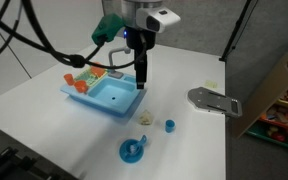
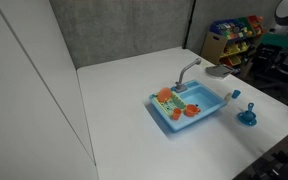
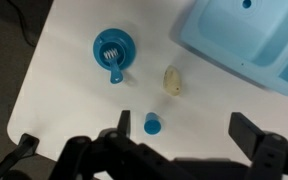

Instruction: Pick up the blue handleless cup and put it in the sink

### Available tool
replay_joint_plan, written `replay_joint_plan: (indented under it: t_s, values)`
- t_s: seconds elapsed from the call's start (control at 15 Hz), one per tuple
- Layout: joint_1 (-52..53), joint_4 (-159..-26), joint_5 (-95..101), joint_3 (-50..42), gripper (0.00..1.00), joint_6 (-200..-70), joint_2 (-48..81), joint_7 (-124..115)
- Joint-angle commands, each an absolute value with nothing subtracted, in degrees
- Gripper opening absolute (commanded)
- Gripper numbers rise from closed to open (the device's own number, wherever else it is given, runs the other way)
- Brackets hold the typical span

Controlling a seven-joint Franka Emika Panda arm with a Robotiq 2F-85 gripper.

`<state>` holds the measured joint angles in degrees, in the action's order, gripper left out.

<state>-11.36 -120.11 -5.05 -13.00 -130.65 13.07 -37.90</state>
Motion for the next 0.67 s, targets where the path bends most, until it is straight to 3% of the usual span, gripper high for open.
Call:
replay_joint_plan:
  t_s: [0.0, 0.6]
  values:
    - [-11.8, -114.5, -7.9, -14.2, 1.00, -133.4, 19.8, -40.1]
    - [-11.4, -105.4, -5.9, -19.2, 1.00, -138.4, 33.9, -48.6]
